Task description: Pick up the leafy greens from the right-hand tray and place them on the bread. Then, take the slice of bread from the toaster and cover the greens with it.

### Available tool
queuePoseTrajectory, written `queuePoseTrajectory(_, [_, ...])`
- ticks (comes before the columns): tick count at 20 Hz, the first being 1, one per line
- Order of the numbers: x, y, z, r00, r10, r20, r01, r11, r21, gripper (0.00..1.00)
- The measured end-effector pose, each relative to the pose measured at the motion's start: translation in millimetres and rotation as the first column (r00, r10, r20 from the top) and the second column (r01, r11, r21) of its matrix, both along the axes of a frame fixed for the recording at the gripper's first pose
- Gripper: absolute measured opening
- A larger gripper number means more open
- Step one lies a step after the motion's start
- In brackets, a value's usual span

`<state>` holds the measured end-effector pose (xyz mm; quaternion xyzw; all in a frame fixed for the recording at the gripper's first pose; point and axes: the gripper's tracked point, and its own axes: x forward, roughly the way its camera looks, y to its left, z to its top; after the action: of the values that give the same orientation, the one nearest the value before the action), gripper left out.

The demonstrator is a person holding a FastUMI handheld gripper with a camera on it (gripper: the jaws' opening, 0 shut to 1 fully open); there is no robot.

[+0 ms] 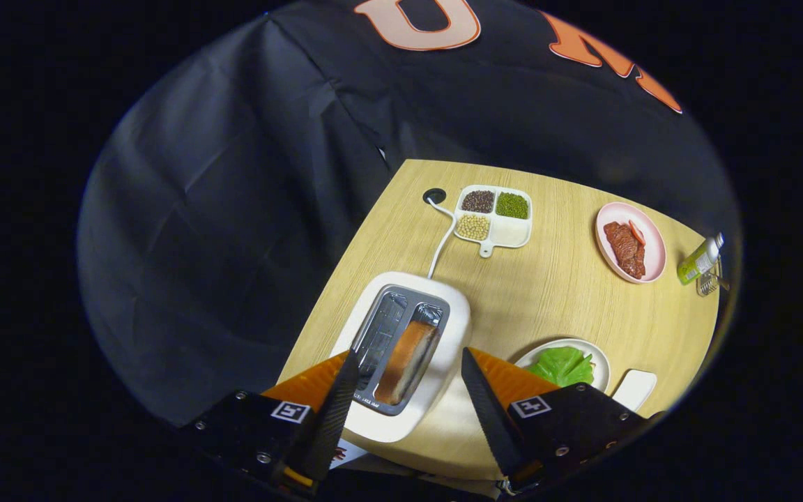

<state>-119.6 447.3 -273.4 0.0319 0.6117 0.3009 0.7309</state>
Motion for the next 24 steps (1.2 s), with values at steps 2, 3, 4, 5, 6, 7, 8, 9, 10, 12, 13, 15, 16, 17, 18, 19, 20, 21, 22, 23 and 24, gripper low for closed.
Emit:
queuePoseTrajectory(2, [-1.8,5.0,-7.9,0.999,-0.021,-0.043,0.019,0.999,-0.039,0.87])
queuePoseTrajectory(3, [-3.0,7.6,-10.8,0.997,-0.026,-0.07,0.022,0.998,-0.056,0.86])
queuePoseTrajectory(4, [-4.8,8.3,-12.7,0.996,-0.028,-0.083,0.023,0.997,-0.07,0.82])
queuePoseTrajectory(5, [-5.2,8.2,-15.1,0.995,-0.024,-0.093,0.016,0.996,-0.088,0.8])
queuePoseTrajectory(6, [-7.3,10.9,-17.6,0.994,-0.017,-0.105,0.007,0.995,-0.103,0.75])
queuePoseTrajectory(7, [-10.5,11.9,-21.3,0.993,-0.016,-0.12,0.001,0.992,-0.123,0.72])
queuePoseTrajectory(8, [-13.9,13.7,-23.6,0.991,-0.016,-0.135,-0.003,0.991,-0.136,0.65])
queuePoseTrajectory(9, [-16.9,15.2,-26.7,0.989,-0.017,-0.148,-0.005,0.989,-0.147,0.59])
queuePoseTrajectory(10, [-19.9,14.7,-31.6,0.988,-0.016,-0.156,-0.009,0.987,-0.161,0.53])
queuePoseTrajectory(12, [-14.5,9.7,-39.0,0.993,-0.014,-0.12,-0.01,0.98,-0.201,0.37])
queuePoseTrajectory(13, [-12.3,11.4,-39.2,0.995,-0.014,-0.102,-0.006,0.98,-0.199,0.29])
queuePoseTrajectory(15, [-15.1,14.9,-38.9,0.995,-0.023,-0.1,0.005,0.985,-0.174,0.16])
queuePoseTrajectory(16, [-14.6,13.9,-37.0,0.995,-0.027,-0.1,0.011,0.987,-0.16,0.13])
queuePoseTrajectory(17, [-14.2,14.8,-33.7,0.994,-0.032,-0.102,0.018,0.991,-0.135,0.11])
queuePoseTrajectory(18, [-13.0,11.9,-30.1,0.994,-0.035,-0.104,0.023,0.993,-0.116,0.09])
queuePoseTrajectory(19, [-10.5,10.2,-25.7,0.994,-0.042,-0.104,0.033,0.995,-0.089,0.09])
queuePoseTrajectory(20, [-9.2,9.2,-19.5,0.993,-0.05,-0.105,0.043,0.997,-0.061,0.09])
queuePoseTrajectory(21, [-7.1,6.2,-14.7,0.993,-0.056,-0.104,0.053,0.998,-0.032,0.09])
queuePoseTrajectory(22, [-5.3,4.0,-7.6,0.992,-0.065,-0.104,0.065,0.998,-0.001,0.09])
queuePoseTrajectory(23, [-2.5,-1.4,-2.0,0.993,-0.067,-0.101,0.07,0.997,0.021,0.09])
queuePoseTrajectory(24, [0.4,-7.9,4.0,0.993,-0.076,-0.093,0.08,0.996,0.045,0.09])
